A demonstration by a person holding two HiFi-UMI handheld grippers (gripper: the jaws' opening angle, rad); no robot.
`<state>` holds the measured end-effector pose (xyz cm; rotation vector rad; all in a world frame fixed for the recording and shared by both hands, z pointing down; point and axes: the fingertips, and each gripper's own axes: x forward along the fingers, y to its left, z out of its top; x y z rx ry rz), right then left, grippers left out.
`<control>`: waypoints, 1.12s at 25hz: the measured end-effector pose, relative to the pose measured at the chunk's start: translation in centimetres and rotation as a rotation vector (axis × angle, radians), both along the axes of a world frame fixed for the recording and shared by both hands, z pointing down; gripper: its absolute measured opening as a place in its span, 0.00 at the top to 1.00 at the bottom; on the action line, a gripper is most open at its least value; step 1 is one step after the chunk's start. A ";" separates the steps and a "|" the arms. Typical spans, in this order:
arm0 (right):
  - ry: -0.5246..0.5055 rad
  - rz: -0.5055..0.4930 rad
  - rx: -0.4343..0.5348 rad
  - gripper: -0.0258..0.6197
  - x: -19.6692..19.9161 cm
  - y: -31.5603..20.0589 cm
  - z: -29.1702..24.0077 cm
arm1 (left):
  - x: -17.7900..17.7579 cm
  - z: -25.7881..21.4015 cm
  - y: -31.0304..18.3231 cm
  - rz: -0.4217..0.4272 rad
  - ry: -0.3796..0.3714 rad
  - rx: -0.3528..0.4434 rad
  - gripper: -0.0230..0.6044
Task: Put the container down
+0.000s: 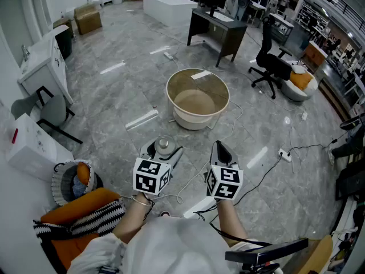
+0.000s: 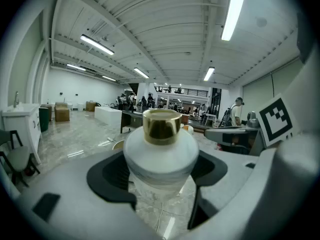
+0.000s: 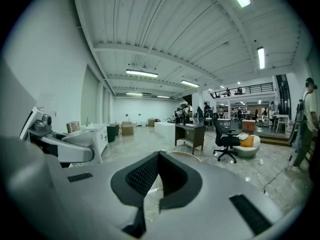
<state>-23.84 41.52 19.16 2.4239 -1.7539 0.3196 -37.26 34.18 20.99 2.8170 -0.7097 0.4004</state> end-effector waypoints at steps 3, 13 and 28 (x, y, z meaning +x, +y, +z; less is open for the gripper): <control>0.007 0.000 0.001 0.93 -0.1 -0.1 -0.1 | -0.1 0.0 -0.2 0.000 -0.002 0.003 0.43; -0.022 0.012 0.015 0.92 -0.7 -0.6 0.1 | -1.0 0.6 -1.0 0.010 -0.009 -0.004 0.43; -0.072 0.059 -0.013 0.92 -0.4 -1.3 2.4 | -1.2 1.9 -2.1 0.021 -0.012 -0.021 0.43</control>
